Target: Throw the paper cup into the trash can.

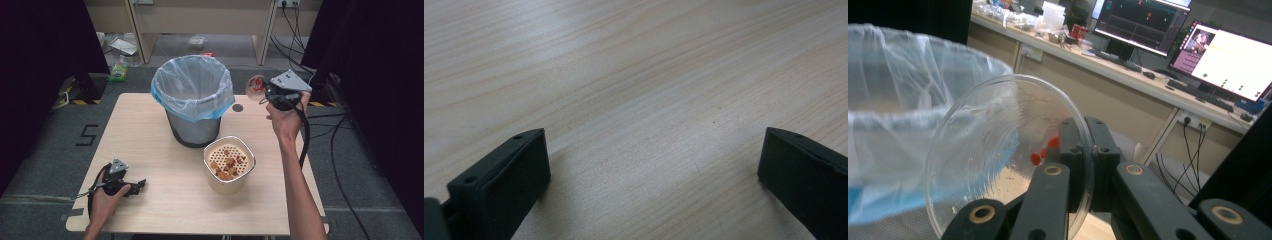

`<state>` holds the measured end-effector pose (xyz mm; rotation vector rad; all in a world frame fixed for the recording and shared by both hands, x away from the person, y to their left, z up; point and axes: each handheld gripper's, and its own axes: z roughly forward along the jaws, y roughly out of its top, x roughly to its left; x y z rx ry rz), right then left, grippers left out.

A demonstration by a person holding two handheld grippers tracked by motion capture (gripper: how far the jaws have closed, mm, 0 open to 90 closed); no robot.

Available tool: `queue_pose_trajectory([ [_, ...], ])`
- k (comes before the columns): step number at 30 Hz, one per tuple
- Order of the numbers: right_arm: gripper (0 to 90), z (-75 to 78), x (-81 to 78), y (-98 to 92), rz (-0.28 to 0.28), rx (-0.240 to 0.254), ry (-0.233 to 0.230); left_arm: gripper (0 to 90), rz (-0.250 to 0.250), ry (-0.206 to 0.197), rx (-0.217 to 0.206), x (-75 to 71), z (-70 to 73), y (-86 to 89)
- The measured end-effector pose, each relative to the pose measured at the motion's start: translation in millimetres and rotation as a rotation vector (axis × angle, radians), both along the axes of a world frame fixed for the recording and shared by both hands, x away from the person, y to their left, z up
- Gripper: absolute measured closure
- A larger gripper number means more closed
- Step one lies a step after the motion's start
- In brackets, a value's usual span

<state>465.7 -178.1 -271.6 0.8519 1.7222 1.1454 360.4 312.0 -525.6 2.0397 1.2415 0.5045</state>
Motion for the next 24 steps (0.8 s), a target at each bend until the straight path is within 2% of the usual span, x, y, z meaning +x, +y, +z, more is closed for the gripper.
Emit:
queue_pose_trajectory([
  [7, 87.7, 26.5, 7.0, 17.7, 0.041, 0.026, -0.028, 0.0, 0.0, 0.0, -0.001, 0.1, 0.0, 0.0],
  [13, 87.6, 43.4, 15.4, 44.8, 0.099, 0.001, -0.043, 0.0, 0.001, -0.001, -0.001, 0.1, -0.1, -0.1],
  [17, 87.3, 46.7, 21.6, 69.5, 0.156, -0.011, -0.035, 0.0, 0.001, -0.001, -0.001, 0.1, -0.1, -0.1],
  [24, 85.0, 37.7, 39.1, 112.3, 0.241, -0.025, 0.014, 0.0, 0.001, -0.002, 0.0, 0.0, -0.1, -0.2],
])
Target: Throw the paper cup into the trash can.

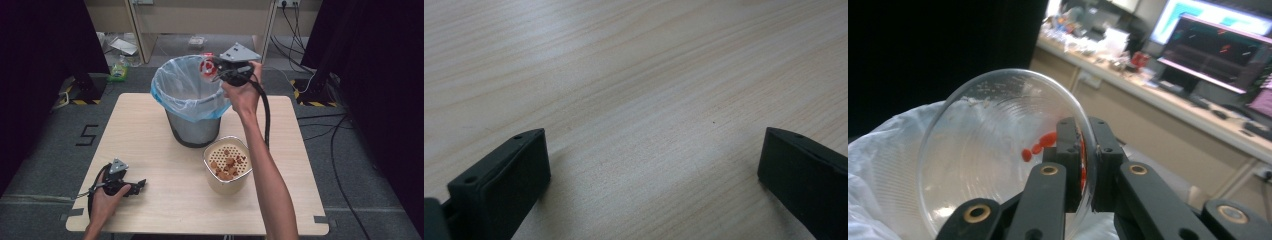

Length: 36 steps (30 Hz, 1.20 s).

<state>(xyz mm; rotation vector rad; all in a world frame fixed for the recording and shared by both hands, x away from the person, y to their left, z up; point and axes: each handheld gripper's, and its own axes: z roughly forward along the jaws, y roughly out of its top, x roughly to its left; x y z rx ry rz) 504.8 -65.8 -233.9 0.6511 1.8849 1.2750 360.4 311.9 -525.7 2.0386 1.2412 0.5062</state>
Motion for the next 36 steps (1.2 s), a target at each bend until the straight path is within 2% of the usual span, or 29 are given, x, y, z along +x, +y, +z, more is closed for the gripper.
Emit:
queue_pose_trajectory([
  [2, 82.0, -5.1, 7.3, 14.0, 0.02, -0.018, 0.029, 0.0, 0.0, 0.0, 0.001, -0.1, 0.0, 0.0],
  [4, 73.5, -9.1, 13.2, 23.8, 0.022, -0.017, 0.046, 0.0, 0.001, -0.003, 0.002, -0.7, 0.0, -0.4],
  [5, 70.0, -12.0, 18.1, 29.7, 0.025, -0.011, 0.07, 0.0, 0.002, -0.007, 0.004, -1.0, 0.0, -0.5],
  [7, 63.6, -14.8, 23.1, 37.2, 0.0, -0.022, 0.083, 0.0, 0.001, -0.007, 0.005, -1.5, 0.0, -0.6],
  [12, 47.2, -15.4, 28.3, 43.1, -0.04, -0.012, 0.119, 0.0, 0.0, -0.005, 0.003, -1.5, 0.0, -0.4],
  [14, 44.2, -14.6, 27.7, 41.0, -0.047, -0.005, 0.12, 0.0, 0.0, -0.004, 0.002, -1.6, 0.0, -0.4],
  [19, 40.0, -12.3, 19.0, 22.8, -0.066, 0.0, 0.134, 0.0, 0.0, -0.003, 0.002, -1.5, 0.0, -0.3],
  [22, 39.0, -11.3, 10.7, 4.3, -0.081, -0.009, 0.141, 0.0, 0.0, -0.003, 0.002, -1.5, 0.0, -0.3],
  [28, 38.6, -8.1, -8.1, -33.5, -0.104, 0.01, 0.149, 0.0, 0.0, -0.003, 0.002, -1.5, 0.0, -0.2],
  [36, 38.8, -23.0, -31.4, -81.8, -0.142, 0.019, 0.165, 0.0, 0.0, -0.003, 0.002, -1.5, -0.1, -0.2],
])
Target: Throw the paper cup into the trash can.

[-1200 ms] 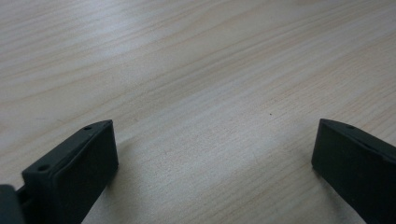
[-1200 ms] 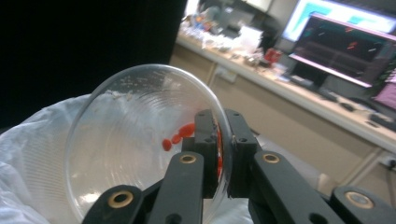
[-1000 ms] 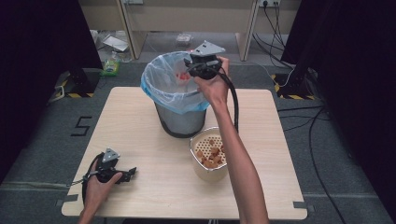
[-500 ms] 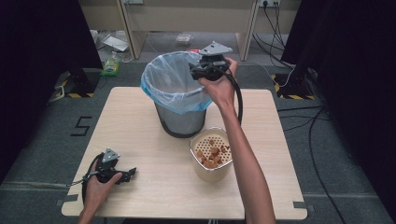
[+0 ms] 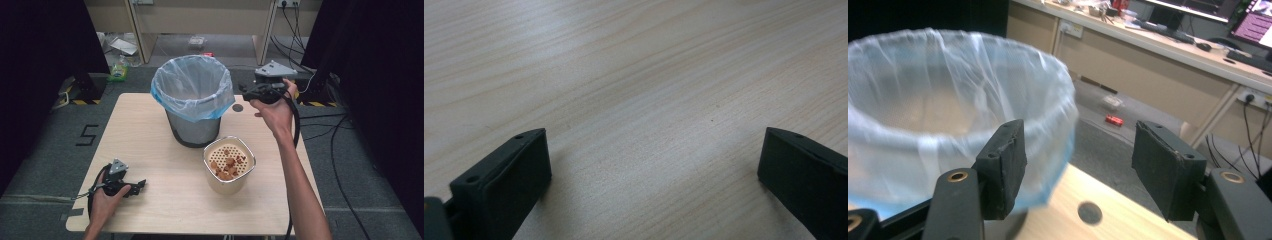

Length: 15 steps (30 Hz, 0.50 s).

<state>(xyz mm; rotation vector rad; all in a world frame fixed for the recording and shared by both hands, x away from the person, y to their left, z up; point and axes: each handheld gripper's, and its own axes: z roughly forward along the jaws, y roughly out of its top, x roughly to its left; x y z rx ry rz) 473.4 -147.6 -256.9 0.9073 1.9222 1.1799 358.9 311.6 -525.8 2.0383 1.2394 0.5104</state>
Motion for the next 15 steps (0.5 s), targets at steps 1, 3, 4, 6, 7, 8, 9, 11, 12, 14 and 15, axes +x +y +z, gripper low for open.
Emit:
queue_pose_trajectory([
  [1, 38.8, -4.2, -3.1, -6.3, -0.005, -0.003, 0.004, 0.0, 0.0, 0.001, 0.001, 0.0, 0.1, 0.0],
  [3, 38.7, -11.8, -8.1, -16.1, -0.017, -0.003, 0.009, 0.0, -0.001, 0.001, 0.001, 0.0, 0.1, 0.1],
  [4, 38.6, -14.8, -9.9, -19.7, -0.02, -0.001, 0.012, 0.0, 0.0, 0.002, 0.0, 0.0, 0.1, 0.1],
  [6, 38.4, -23.8, -14.5, -28.9, -0.033, -0.001, 0.024, 0.0, 0.0, 0.003, 0.0, 0.1, 0.1, 0.1],
  [7, 38.3, -29.9, -17.6, -34.2, -0.04, -0.01, 0.032, 0.0, -0.001, 0.003, 0.0, 0.1, 0.2, 0.2],
  [8, 38.2, -35.2, -20.0, -38.4, -0.048, -0.016, 0.033, 0.0, 0.0, 0.003, 0.0, 0.1, 0.1, 0.1],
  [9, 38.1, -40.4, -22.6, -42.3, -0.056, -0.022, 0.039, 0.0, 0.0, 0.004, -0.001, 0.0, 0.1, 0.1],
  [11, 38.0, -51.0, -27.8, -50.1, -0.067, -0.028, 0.049, 0.0, -0.001, 0.004, 0.001, 0.1, 0.2, 0.2],
  [12, 38.0, -54.9, -29.8, -52.9, -0.069, -0.028, 0.054, 0.0, -0.001, 0.004, 0.001, 0.1, 0.2, 0.2],
  [14, 38.0, -66.8, -35.2, -60.7, -0.081, -0.039, 0.066, 0.0, -0.001, 0.004, 0.001, 0.1, 0.2, 0.2],
  [15, 38.0, -70.5, -37.1, -63.4, -0.084, -0.043, 0.068, 0.0, -0.001, 0.004, 0.0, 0.1, 0.2, 0.2],
])
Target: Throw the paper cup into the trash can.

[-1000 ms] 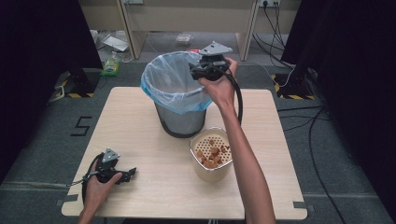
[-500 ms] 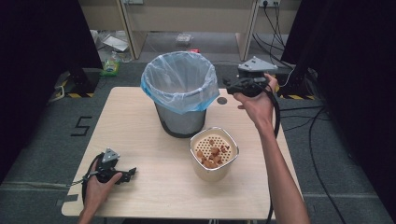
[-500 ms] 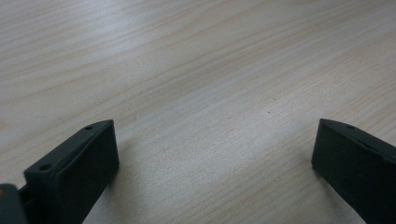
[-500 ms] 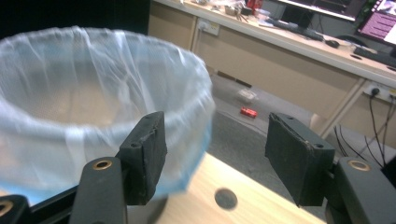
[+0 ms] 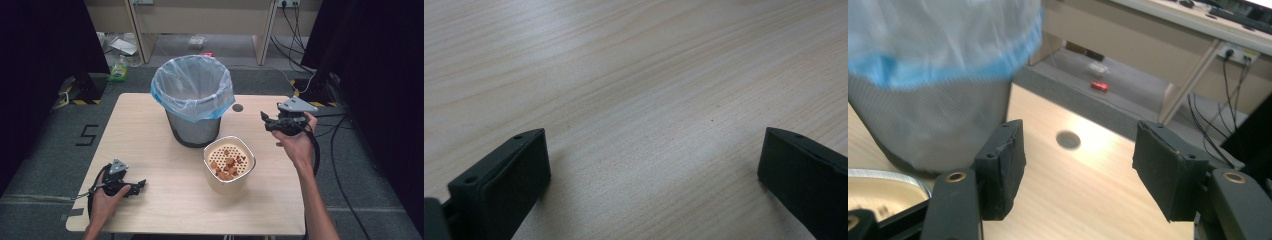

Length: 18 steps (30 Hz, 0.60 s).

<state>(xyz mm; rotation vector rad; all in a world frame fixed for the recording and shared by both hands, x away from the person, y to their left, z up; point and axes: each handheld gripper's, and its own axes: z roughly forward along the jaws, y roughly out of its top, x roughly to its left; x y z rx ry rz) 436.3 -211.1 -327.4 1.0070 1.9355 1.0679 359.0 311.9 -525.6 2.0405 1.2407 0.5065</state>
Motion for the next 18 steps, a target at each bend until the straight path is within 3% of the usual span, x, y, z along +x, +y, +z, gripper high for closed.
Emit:
queue_pose_trajectory([
  [11, 38.8, -52.3, -25.6, -27.4, -0.032, 0.036, 0.05, 0.0, 0.0, 0.0, 0.0, 0.0, 0.0, 0.0],
  [18, 38.8, -83.1, -41.8, -31.9, -0.048, 0.041, 0.078, 0.0, 0.0, -0.001, 0.0, 0.0, -0.1, 0.0],
])
